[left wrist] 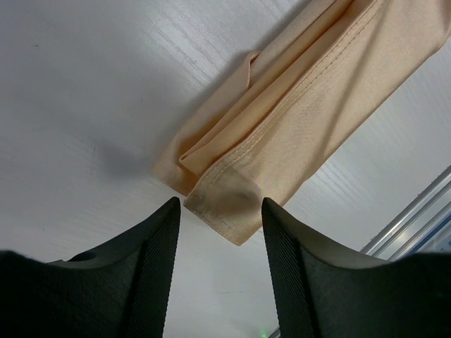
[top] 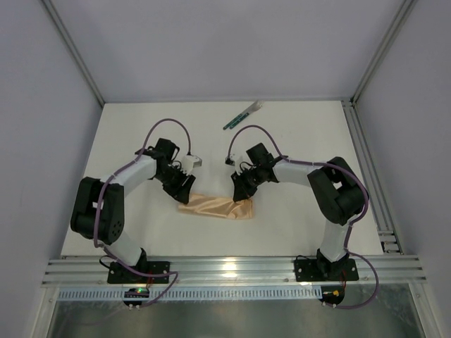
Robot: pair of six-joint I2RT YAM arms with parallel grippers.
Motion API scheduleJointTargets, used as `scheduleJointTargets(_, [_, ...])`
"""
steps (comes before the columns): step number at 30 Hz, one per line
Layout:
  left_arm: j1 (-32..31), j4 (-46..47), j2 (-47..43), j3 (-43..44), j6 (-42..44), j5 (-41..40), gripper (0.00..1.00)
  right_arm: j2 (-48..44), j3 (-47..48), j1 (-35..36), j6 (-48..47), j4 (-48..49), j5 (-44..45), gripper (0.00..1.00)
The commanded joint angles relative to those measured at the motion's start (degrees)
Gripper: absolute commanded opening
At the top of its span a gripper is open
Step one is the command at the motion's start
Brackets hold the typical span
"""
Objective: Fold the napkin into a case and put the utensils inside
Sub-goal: Smooth out the smaller rectangle-folded napkin at the center of the board.
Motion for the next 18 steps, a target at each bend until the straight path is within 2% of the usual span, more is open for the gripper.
scheduleJointTargets(1, [0.1, 1.5, 0.5, 1.0, -2.0, 0.5, 0.50, 0.5, 0.4, 0.3, -1.1, -1.1, 2.4, 0.16])
scheduleJointTargets(3, [-0.1, 1.6, 0.8, 1.0, -2.1, 1.8, 0.44, 0.5, 0.3, 0.3, -1.0, -0.7, 2.5, 0.16])
scheduleJointTargets(5, [-0.2, 1.2, 0.7, 1.0, -1.7, 4.4, 0.29, 0.5, 0.2, 0.3, -0.7, -0.2, 2.5, 0.16])
scheduleJointTargets(6, [-0.2, 0.6, 0.5, 0.9, -1.2, 4.9, 0.15, 0.6, 0.1, 0.2, -0.6, -0.1, 2.5, 0.16])
scheduleJointTargets(7, [-0.2, 0.4, 0.1, 0.8, -1.0, 5.3, 0.11, 0.4, 0.0, 0.3, -0.4, 0.2, 2.5, 0.17])
scheduleJointTargets(10, [-0.2, 0.2, -2.1, 0.5, -0.1, 5.6, 0.08, 0.3, -0.5, 0.3, 0.2, 1.1, 2.5, 0.16])
scheduleJointTargets(15, [-0.2, -0.5, -4.9, 0.0, 1.1, 6.8, 0.16, 0.5, -1.0, 0.2, 1.1, 1.7, 2.7, 0.16])
scheduleJointTargets(17, [-0.3, -0.5, -5.7, -0.6, 1.7, 8.8, 0.14, 0.2, -1.2, 0.3, 1.3, 1.8, 2.8, 0.15])
scheduleJointTargets(18, [-0.5, -0.5, -5.3, -0.8, 1.8, 9.8, 0.08, -0.1, -1.4, 0.2, 1.5, 2.2, 3.0, 0.15])
